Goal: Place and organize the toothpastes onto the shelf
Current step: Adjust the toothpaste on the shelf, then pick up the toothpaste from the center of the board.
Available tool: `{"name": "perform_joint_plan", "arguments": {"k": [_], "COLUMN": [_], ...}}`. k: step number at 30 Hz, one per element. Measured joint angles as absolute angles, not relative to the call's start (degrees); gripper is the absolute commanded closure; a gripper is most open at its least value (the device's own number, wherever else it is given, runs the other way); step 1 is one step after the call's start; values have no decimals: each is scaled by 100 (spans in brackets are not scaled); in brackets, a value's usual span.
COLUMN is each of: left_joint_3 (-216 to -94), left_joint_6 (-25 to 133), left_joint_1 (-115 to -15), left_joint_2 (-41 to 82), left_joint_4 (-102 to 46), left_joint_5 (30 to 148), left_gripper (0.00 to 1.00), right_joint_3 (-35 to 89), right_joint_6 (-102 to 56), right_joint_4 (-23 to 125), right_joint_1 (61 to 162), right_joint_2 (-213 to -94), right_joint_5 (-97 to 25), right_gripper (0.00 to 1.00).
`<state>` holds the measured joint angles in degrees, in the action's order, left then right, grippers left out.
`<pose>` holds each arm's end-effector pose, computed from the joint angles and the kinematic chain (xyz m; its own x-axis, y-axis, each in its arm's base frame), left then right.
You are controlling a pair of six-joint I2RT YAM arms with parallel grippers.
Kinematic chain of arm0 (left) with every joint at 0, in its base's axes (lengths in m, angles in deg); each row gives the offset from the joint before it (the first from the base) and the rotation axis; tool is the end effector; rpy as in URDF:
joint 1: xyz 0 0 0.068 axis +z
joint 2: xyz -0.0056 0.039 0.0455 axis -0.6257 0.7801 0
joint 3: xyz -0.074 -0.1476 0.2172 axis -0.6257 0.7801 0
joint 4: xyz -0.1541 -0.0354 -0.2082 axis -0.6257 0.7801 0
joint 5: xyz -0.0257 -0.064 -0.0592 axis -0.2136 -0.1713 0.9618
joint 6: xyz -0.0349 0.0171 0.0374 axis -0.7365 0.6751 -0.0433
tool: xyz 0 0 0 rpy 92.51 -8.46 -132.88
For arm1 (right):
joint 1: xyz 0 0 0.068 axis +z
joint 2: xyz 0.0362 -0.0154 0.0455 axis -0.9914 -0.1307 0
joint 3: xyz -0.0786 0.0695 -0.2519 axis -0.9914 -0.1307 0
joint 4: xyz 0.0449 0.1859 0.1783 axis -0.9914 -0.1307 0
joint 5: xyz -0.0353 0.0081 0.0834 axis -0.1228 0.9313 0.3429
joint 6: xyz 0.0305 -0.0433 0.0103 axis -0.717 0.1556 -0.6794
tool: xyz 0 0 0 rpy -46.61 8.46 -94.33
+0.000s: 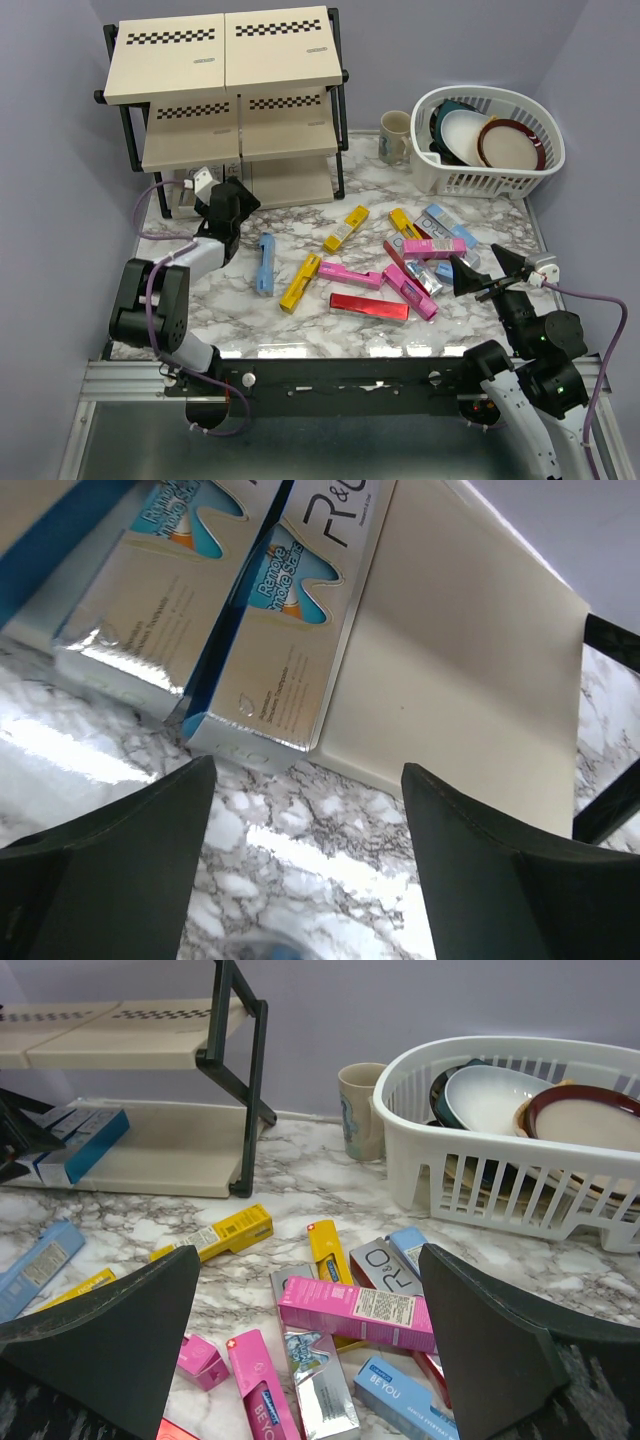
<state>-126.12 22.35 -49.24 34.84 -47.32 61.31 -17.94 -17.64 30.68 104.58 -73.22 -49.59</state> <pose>0.3260 -0.0483 0.1935 -0.2207 -0.6184 -0.7542 -0.3826 0.7662 -0.5163 0.0438 0.0137 0.3093 0.1458 0.0844 -0.9857 -0.2833 0.9582 0.0401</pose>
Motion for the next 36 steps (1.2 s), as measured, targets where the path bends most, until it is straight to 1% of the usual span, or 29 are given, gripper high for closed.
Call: {"name": "perform_joint_plan", "arguments": {"k": [1, 3, 8, 12, 16, 20, 23, 28, 36], "left_joint_3": [-12501, -12385, -12002, -11578, -11121, -10743, -10754, -10942, -11633], "left_joint_6": [2287, 2342, 2338, 1966, 1341, 749, 390, 38, 1], "left_joint_1": [-4924, -4924, -4635, -3868, -3048, -2235, -1800, -1569, -1512], "left_joint_2": [3246, 2936, 2153, 1832, 1679, 1766, 2105, 2730, 3539], "left_joint_4": [-4659, -4594, -4544, -4581, -4764, -5324, -5768, -6506, -6967], "left_joint_5": [6113, 6058, 5995, 6187, 6478, 7046, 7433, 8039, 8456], "left_gripper": [4, 1, 1, 2, 5, 6, 8, 9, 10], "right_joint_3": [-1794, -1794, -1794, -1794, -1794, -1794, -1794, -1794, -1794], "right_joint_6": [-1764, -1764, -1762, -1764, -1764, -1764, -1766, -1764, -1764], "right_joint_4": [3068, 3068, 3068, 3066, 3068, 3066, 3066, 3066, 3066], "right_joint_1": [10458, 10458, 10460, 10480, 10506, 10521, 10536, 10543, 10554], "right_joint_2": [-7322, -7322, -7322, -7322, -7322, -7322, -7322, -7322, -7322], "right_joint_5": [-4959, -4956, -4959, -4959, -4956, -4956, -4956, -4959, -4959], "right_gripper": [0, 0, 0, 0, 0, 0, 0, 0, 0]}}
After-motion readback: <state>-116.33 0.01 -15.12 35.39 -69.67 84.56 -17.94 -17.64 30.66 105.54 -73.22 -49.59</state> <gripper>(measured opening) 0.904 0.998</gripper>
